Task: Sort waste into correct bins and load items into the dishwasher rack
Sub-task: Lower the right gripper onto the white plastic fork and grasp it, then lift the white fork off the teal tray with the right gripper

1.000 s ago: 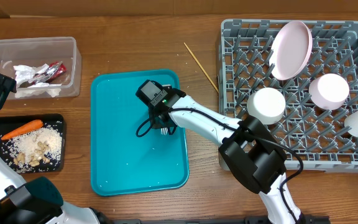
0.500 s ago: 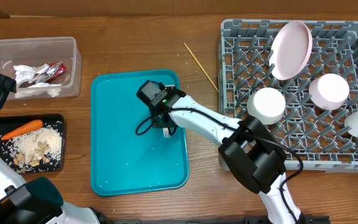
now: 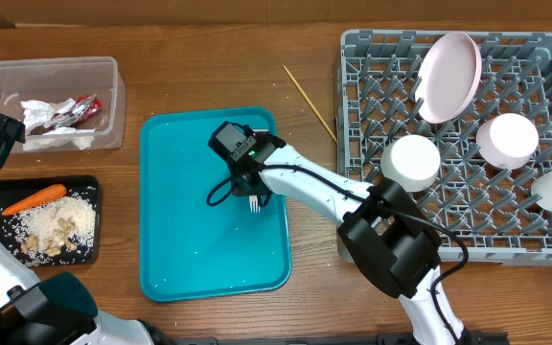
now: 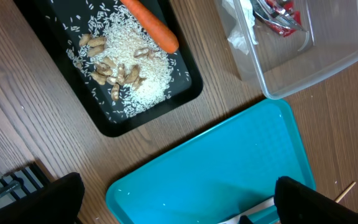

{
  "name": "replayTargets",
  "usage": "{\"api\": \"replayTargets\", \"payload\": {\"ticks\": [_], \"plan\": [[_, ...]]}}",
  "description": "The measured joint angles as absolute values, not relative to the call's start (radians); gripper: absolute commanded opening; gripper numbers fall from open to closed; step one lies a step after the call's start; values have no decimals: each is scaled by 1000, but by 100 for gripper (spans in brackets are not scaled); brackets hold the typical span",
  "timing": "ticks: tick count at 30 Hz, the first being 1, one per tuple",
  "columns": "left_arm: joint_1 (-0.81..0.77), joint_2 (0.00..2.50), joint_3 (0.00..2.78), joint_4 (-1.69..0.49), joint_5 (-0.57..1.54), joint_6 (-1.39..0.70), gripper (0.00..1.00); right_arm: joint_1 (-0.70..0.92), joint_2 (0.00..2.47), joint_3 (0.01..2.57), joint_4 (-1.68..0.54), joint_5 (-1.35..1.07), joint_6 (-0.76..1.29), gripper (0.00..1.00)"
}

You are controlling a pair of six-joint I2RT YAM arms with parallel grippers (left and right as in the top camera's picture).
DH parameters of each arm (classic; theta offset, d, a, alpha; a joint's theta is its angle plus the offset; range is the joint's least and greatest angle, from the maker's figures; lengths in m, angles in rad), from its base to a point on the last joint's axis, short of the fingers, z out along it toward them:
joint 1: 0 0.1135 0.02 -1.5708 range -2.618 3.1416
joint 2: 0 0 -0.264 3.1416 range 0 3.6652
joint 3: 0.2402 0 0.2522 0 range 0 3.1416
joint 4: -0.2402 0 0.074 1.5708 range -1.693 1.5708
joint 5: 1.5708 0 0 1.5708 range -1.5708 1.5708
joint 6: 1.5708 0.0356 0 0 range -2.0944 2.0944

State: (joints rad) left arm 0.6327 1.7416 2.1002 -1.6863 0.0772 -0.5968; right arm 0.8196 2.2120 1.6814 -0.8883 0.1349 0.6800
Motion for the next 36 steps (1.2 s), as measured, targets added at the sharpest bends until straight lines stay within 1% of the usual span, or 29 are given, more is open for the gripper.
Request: {"api": "replayTargets", "payload": {"ticks": [3,5,9,10,12,14,18,21,26,30,33,36], "plan": [[633,1742,2100,-1687,77,-597,100,820,2212,1684,-897,134,680,4],[633,1742,2100,-1687,77,-597,100,820,2212,1685,-901,135,680,15],[633,1742,2100,-1687,77,-597,100,820,2220,1685,-929,131,680,43],[633,1742,2100,-1687,77,-597,100,820,2224,1685,-935,129,677,54],[633,1742,2100,-1686,77,-597,100,820,2224,1686,-942,119,677,61],[633,1742,2100,-1687,77,-597,100,820,2224,1687,-949,100,677,64],[633,1742,2100,-1687,77,-597,100,818,2224,1691,-970,69,676,64],[633,1742,2100,-1687,77,-597,100,819,2224,1694,-1007,47,675,62],[633,1742,2100,-1687,77,-597,100,819,2224,1695,-1056,14,675,50],[633,1742,2100,-1687,77,-597,100,819,2224,1695,-1054,3,677,45],[633,1742,2100,-1687,77,-597,100,819,2224,1695,-1040,0,677,38],[633,1742,2100,-1687,77,-597,100,820,2224,1695,-1022,3,677,33]]}}
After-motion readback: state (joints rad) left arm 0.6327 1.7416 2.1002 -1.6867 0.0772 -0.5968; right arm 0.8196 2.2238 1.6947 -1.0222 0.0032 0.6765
